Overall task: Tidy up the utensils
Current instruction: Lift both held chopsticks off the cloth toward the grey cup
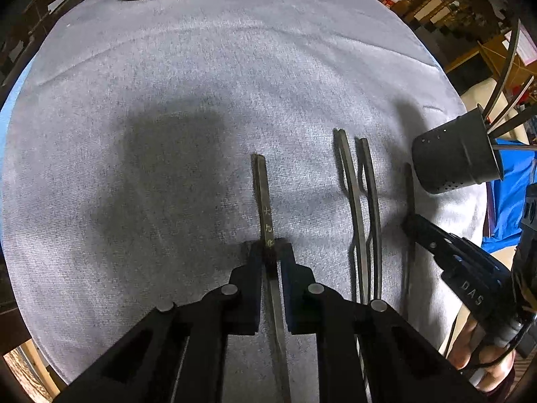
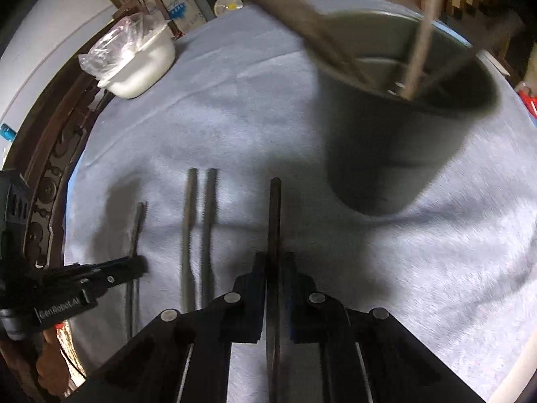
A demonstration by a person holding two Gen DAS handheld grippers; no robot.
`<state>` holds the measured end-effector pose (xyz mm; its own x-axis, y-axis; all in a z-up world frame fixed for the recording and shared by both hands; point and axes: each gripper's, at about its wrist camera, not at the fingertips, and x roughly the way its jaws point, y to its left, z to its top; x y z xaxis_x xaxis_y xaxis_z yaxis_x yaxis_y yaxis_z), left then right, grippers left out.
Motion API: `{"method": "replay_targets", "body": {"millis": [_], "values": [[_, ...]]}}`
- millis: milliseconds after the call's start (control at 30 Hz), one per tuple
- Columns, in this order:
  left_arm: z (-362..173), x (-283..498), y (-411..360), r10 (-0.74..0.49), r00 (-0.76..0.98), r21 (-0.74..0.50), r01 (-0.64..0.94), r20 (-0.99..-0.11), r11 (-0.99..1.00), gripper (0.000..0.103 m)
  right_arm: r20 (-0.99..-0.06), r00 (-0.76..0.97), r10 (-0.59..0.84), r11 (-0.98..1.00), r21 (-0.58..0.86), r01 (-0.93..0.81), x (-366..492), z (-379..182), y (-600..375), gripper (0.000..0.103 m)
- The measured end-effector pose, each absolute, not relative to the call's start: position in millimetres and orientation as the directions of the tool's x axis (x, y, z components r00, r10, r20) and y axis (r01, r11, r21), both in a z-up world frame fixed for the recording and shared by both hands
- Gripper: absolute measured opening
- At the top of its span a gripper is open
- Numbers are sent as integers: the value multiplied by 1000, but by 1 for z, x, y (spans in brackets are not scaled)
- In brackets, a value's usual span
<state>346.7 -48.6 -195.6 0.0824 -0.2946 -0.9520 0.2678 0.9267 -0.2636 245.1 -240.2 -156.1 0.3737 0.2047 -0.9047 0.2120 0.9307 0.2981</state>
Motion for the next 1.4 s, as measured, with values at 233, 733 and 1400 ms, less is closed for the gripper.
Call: {"method": "replay_targets", "body": {"millis": [233, 733, 1400], "values": [[-194, 355, -42, -294, 65, -271, 238, -954, 933, 12, -909, 333, 250, 912, 337, 236, 249, -160, -246, 13], [-191, 343, -40, -286, 137, -244, 260, -948, 934, 8, -879, 412, 239, 938, 319, 137, 248, -140, -240, 7], [-50, 274, -28, -387, 462, -214, 382, -798, 899, 5, -703, 642, 306, 934, 351, -60, 180, -29, -248, 8]]}}
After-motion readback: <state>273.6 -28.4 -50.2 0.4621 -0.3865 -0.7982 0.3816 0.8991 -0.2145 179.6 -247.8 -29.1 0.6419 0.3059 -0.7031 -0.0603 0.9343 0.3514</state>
